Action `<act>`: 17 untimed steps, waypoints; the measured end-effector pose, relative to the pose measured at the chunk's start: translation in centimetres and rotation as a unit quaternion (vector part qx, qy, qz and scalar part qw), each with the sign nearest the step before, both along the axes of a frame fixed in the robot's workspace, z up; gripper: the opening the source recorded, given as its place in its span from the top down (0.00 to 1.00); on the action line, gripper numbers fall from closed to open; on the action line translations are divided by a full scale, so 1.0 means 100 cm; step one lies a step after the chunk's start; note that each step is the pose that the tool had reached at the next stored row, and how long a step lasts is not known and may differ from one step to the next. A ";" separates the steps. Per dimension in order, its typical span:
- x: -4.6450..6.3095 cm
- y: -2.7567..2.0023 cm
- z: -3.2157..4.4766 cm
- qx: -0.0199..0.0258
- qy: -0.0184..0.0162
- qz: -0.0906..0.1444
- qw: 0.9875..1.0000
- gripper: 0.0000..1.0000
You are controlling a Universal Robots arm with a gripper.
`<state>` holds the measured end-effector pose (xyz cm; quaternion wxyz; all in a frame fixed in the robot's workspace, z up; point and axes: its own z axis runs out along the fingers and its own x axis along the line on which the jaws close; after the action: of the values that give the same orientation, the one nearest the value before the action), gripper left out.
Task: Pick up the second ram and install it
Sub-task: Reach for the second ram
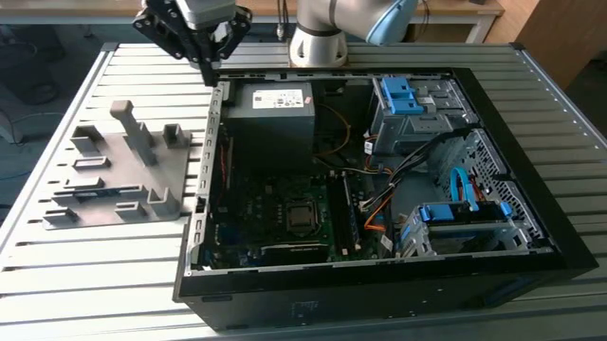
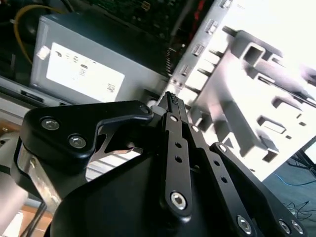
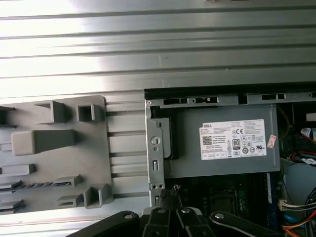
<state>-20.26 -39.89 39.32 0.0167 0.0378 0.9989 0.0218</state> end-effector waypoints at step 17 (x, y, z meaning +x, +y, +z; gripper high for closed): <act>-0.051 0.0000 -0.0008 0.000 0.000 0.000 1.000 0.90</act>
<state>-25.32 -39.90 39.25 0.0167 0.0378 0.9989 0.0218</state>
